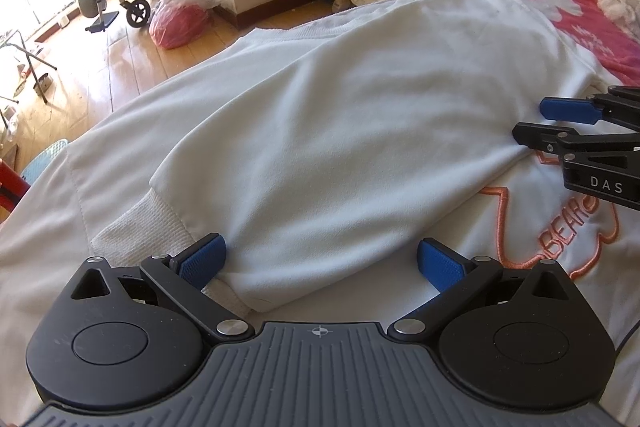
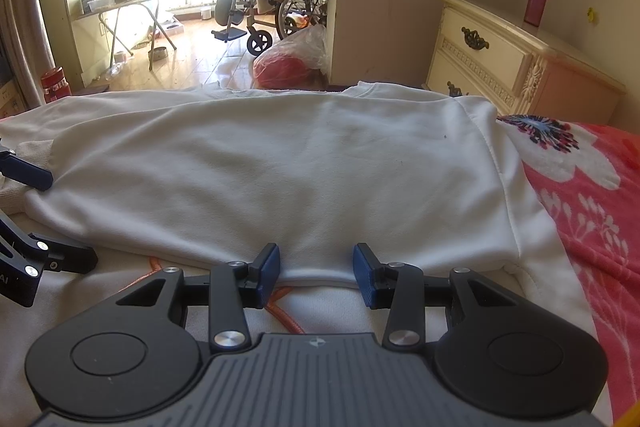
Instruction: Fold clothes
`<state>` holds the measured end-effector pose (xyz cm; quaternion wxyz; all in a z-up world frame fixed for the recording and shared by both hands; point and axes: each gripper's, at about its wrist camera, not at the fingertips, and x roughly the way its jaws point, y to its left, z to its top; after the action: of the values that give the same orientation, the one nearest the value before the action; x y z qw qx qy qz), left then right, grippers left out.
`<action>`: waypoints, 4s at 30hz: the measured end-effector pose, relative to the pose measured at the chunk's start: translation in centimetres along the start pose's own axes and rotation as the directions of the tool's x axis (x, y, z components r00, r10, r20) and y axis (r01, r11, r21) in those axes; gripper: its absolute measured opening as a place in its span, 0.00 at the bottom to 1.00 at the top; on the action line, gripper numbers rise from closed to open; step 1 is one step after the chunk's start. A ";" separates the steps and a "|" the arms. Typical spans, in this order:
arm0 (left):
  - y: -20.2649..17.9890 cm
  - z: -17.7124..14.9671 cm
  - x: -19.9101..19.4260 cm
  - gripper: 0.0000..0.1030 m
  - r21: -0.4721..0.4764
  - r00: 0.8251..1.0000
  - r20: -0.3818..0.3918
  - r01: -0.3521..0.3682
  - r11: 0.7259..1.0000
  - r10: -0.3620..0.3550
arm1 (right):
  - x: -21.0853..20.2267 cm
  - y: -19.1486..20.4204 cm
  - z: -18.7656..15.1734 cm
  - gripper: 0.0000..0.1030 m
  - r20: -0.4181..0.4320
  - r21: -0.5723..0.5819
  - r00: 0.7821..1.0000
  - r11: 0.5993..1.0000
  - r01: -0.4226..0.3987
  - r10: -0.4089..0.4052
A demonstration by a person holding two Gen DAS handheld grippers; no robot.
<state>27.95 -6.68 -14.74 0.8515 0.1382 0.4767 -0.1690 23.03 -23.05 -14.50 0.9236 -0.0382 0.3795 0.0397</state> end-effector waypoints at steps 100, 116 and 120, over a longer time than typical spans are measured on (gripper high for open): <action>25.9 -14.9 -17.7 1.00 -0.740 0.891 -0.176 -0.399 0.541 0.417 | -10.0 21.2 9.2 0.83 -0.159 -0.585 0.839 0.635 -0.504 0.520; 33.2 -22.7 -20.7 0.95 -0.872 0.854 -0.206 -0.382 0.306 0.478 | -10.2 45.2 3.5 0.81 -0.084 -0.704 0.598 0.377 -0.601 0.797; 34.4 -23.9 -20.8 0.90 -0.898 0.855 -0.192 -0.351 0.266 0.482 | -9.5 50.1 2.2 0.72 -0.102 -0.763 0.601 0.326 -0.558 0.793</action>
<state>13.88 37.14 -6.44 0.8239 -0.2402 0.3832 0.3414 12.70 26.55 -8.33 0.7633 -0.2332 0.1686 0.5784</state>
